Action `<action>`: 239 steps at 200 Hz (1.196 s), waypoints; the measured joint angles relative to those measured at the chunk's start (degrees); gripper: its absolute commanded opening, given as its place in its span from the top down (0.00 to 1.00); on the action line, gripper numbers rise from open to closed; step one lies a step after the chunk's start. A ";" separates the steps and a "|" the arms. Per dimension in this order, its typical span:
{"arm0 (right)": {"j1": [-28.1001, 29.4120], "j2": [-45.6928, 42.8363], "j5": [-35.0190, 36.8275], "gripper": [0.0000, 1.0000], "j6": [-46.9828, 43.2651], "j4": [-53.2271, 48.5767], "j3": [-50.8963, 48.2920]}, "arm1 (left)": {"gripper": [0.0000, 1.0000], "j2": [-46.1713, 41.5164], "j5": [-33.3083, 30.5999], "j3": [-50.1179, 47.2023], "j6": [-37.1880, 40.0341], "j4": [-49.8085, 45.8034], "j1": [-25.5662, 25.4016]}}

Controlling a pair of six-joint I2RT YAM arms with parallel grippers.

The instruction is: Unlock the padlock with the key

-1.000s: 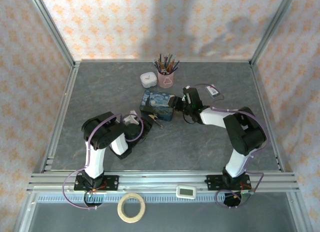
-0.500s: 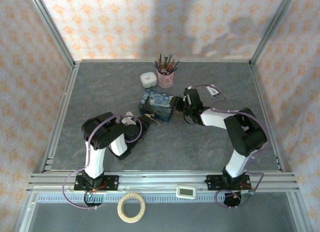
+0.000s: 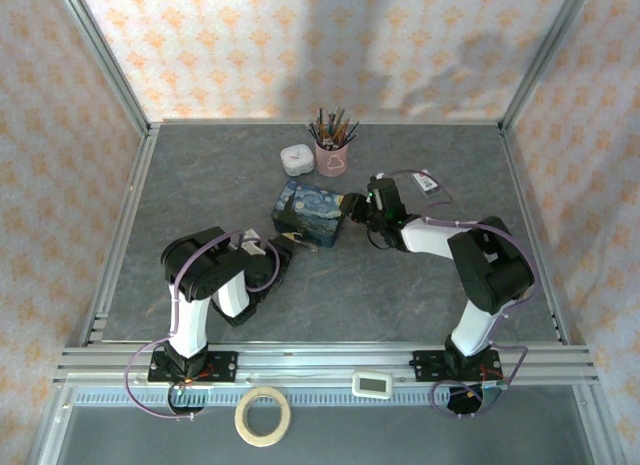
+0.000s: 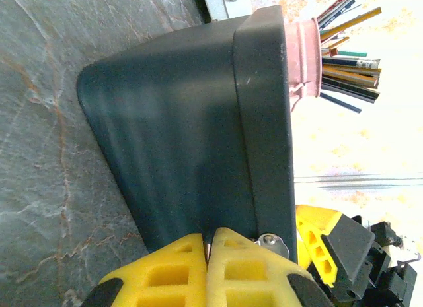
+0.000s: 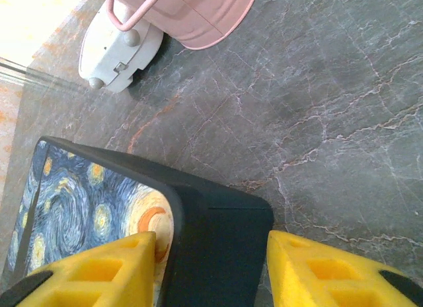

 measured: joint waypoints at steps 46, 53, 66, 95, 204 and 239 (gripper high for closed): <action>0.00 -0.02 -0.37 0.44 -0.85 0.00 0.00 | 1.00 -0.61 -0.24 -0.17 1.03 -0.24 0.72; 0.11 -0.24 -0.48 0.42 -1.11 -0.09 -0.04 | 1.00 -0.59 -0.26 -0.17 1.31 -0.24 0.76; 0.52 -1.27 -0.63 0.37 -1.36 -0.13 -0.52 | 1.00 -0.44 -0.24 -0.11 1.57 -0.24 0.74; 2.91 -4.66 -1.11 0.36 -1.55 -0.22 -1.11 | 1.00 0.15 -0.24 -0.02 1.60 -0.24 0.74; 5.38 -8.92 2.93 0.34 -7.23 -3.13 -1.40 | 1.00 -9.64 6.71 -11.28 1.53 -0.17 4.76; 5.38 -8.92 3.63 0.34 -8.63 -3.89 -1.40 | 1.00 -11.37 14.51 -12.57 1.73 -0.50 5.70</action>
